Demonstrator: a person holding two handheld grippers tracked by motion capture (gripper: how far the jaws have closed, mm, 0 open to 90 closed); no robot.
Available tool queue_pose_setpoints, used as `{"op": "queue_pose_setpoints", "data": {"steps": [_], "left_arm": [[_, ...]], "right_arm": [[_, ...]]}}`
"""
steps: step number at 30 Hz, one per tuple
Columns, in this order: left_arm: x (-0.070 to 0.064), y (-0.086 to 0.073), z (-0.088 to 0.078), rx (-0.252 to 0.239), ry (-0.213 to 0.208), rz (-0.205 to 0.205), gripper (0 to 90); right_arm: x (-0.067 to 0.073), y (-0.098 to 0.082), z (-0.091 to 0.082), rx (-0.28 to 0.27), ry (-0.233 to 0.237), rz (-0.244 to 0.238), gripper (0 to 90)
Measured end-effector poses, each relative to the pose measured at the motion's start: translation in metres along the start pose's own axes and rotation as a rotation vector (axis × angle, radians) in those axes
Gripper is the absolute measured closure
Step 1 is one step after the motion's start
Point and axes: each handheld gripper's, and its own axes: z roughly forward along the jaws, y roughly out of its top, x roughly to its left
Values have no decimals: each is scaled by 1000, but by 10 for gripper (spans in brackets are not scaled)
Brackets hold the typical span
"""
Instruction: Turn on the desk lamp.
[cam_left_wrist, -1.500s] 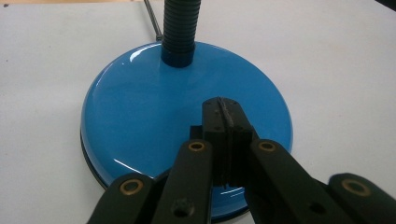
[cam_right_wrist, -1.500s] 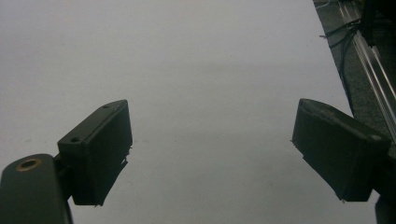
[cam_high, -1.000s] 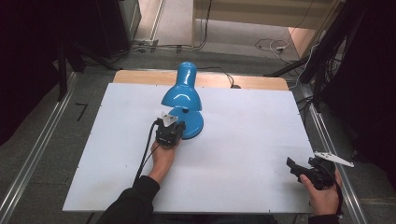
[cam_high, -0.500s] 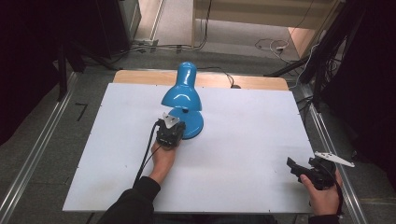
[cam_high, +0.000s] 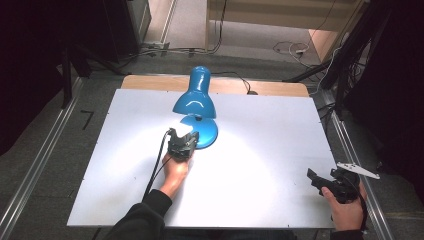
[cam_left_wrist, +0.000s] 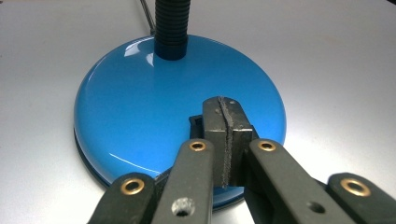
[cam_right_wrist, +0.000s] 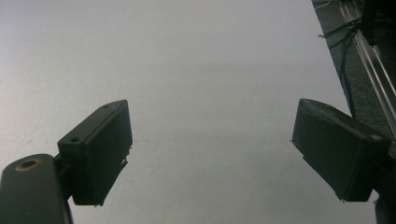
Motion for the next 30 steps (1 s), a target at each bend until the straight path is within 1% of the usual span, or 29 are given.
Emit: {"op": "queue_pose_setpoints", "data": {"steps": [3, 7, 8, 11, 14, 15, 22, 24, 27, 30], "left_arm": [[2, 0, -2, 2, -4, -16, 900], [2, -1, -5, 8, -7, -12, 900], [3, 0, -7, -3, -7, -18, 900], [4, 1, -12, -13, -12, -20, 900], [6, 2, -15, -20, -9, -24, 899], [6, 2, -16, -24, -9, -25, 885], [8, 5, -21, -34, -15, -33, 885], [9, 6, -24, -35, -14, -36, 867], [10, 6, -25, -36, -12, -35, 865], [10, 7, -27, -40, -6, -33, 793]], "right_arm": [[0, 0, -1, -2, 2, 2, 108], [0, 0, -2, -4, 2, 8, 108], [0, 0, -2, -4, 2, 8, 108], [-1, 0, -2, -4, 1, 7, 108], [0, 0, -2, -3, 3, 3, 108], [0, 0, -2, -3, 3, 3, 108], [0, 0, -1, -2, 3, 6, 109], [0, 0, -1, -3, 1, 7, 108], [0, 0, -2, -2, 3, 5, 108], [0, 0, -2, -1, 3, 4, 108]]}}
